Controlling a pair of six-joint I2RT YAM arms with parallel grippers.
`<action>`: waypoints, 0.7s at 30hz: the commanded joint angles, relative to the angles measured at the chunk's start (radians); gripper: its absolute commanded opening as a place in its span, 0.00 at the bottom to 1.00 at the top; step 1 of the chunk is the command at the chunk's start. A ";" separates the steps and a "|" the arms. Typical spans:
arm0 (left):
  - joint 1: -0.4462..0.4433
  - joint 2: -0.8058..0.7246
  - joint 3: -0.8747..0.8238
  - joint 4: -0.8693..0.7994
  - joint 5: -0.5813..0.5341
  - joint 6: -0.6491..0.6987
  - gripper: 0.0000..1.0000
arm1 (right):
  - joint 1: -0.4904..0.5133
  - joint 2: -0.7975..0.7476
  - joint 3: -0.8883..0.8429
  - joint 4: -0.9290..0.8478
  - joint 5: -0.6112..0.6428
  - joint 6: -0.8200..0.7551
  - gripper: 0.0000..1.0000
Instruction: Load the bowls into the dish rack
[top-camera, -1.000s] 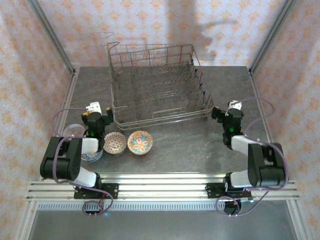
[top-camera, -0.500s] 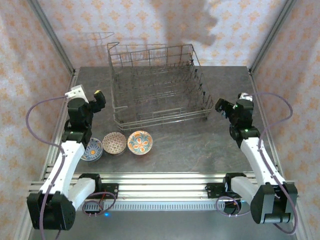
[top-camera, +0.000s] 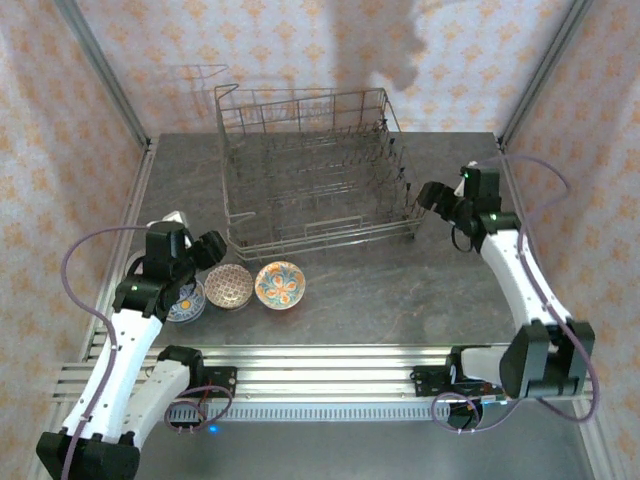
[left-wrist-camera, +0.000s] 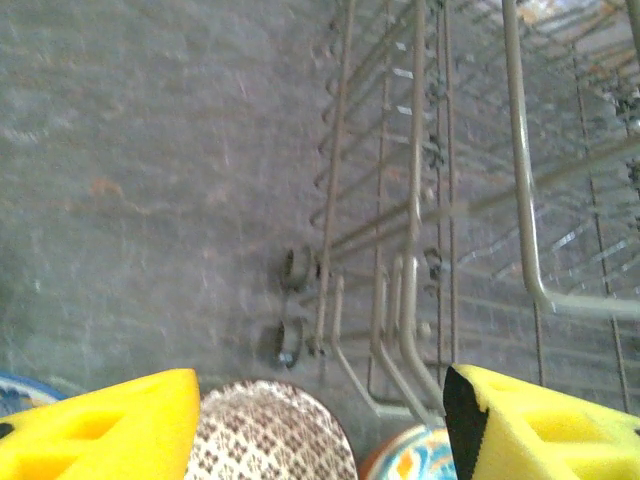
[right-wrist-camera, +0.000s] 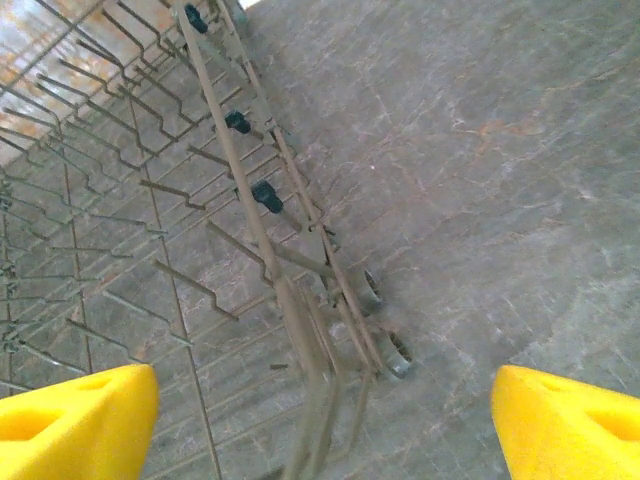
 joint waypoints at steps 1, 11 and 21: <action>-0.030 -0.005 -0.013 -0.116 0.001 -0.081 0.66 | 0.005 0.137 0.145 -0.146 -0.039 -0.034 0.82; -0.081 0.071 -0.036 -0.092 0.062 -0.121 0.64 | 0.040 0.462 0.466 -0.332 -0.024 -0.120 0.66; -0.133 0.270 0.040 -0.028 0.036 -0.065 0.65 | 0.059 0.476 0.472 -0.385 0.129 -0.127 0.34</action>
